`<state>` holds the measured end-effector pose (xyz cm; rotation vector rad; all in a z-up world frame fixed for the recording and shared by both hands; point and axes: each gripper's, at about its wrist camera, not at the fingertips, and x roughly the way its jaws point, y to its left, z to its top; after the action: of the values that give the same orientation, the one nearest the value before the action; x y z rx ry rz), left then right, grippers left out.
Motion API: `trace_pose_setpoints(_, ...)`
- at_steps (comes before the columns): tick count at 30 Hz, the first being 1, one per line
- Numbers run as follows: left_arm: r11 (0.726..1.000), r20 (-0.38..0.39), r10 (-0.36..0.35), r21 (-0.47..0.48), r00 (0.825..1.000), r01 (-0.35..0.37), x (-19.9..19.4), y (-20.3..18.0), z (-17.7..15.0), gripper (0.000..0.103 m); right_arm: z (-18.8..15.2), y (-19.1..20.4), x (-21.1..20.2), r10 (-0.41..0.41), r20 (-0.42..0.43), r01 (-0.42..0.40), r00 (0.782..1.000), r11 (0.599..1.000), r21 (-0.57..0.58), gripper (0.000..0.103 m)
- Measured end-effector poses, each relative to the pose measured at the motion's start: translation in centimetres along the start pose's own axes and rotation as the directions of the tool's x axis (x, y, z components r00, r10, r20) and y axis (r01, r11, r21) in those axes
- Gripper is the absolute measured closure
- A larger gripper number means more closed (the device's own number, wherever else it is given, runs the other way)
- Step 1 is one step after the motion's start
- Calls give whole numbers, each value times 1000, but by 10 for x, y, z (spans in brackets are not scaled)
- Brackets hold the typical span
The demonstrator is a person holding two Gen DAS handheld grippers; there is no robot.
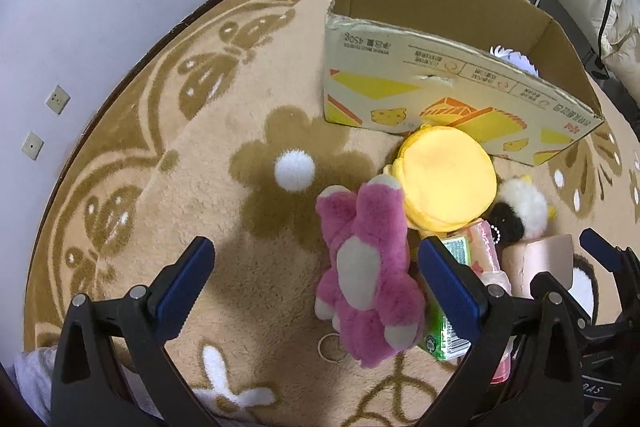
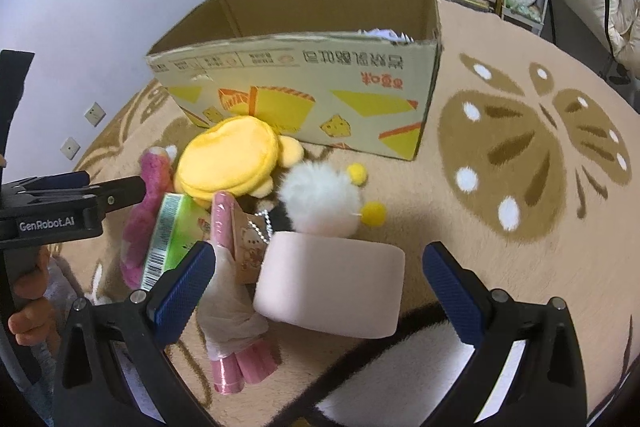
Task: Organize soft objects
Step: 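Move both tools back over the remaining pile of toys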
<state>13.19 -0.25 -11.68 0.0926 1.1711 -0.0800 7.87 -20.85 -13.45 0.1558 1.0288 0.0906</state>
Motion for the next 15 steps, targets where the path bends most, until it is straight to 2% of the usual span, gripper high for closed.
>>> trace_pose_setpoints(15,1000,-70,15,3,997,-15,25,-3,-2,2,-2,-6,15,-21,-65,23,998,999,30,0)
